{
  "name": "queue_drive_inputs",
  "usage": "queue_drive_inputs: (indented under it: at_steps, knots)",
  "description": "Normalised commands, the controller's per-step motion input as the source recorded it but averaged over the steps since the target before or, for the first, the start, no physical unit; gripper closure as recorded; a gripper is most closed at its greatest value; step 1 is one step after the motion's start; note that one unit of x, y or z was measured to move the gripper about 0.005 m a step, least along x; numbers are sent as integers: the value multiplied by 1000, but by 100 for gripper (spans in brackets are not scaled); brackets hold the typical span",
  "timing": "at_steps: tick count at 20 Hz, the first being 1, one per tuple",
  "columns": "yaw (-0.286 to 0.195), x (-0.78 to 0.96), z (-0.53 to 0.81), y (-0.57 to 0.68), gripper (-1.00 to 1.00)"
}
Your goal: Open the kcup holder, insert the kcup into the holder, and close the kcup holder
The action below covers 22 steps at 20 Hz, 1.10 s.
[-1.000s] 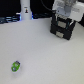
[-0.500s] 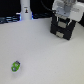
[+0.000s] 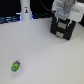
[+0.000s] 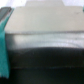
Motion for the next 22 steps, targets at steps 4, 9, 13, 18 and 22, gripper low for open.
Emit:
queue_drive_inputs:
  at_steps: [4,9,13,18,22]
  knots:
    - [-42,954,98,-281,100]
    - [-53,958,136,-320,100]
    - [-56,957,165,-352,100]
    - [-57,947,172,-386,100]
    - [-60,924,141,-411,100]
